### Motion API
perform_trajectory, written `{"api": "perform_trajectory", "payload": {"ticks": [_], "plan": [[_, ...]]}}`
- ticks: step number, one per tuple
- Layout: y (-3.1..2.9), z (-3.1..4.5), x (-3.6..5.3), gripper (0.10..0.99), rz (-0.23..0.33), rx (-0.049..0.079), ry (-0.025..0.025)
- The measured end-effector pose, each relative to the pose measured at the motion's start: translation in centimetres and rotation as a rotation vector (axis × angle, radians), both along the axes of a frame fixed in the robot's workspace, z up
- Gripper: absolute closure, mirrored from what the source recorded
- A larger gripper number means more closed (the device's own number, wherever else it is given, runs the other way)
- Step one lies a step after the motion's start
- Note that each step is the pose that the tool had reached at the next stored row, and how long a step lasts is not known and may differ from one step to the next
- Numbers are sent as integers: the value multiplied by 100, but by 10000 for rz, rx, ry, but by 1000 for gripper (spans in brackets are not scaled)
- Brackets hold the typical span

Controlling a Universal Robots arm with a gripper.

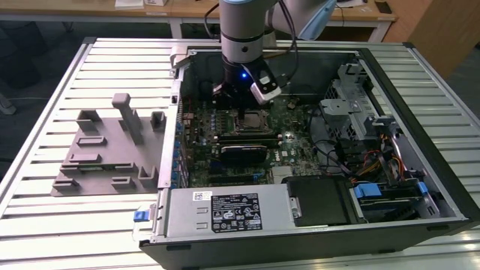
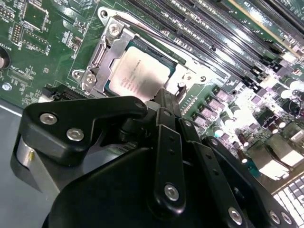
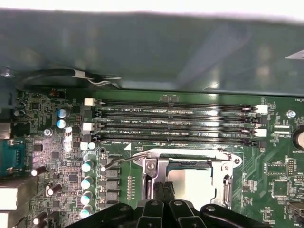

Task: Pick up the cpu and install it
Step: 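Close the cpu cover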

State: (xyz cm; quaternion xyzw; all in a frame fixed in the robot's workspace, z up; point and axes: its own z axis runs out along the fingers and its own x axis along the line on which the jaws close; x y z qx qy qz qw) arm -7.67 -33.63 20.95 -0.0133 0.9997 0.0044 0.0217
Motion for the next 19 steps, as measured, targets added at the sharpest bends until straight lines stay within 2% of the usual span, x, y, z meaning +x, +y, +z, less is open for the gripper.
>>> {"api": "perform_trajectory", "payload": {"ticks": [7,15,19], "plan": [[0,15,10,980,1,0,1],[0,14,197,980,1,1,2],[-1,14,246,980,1,-3,1]]}}
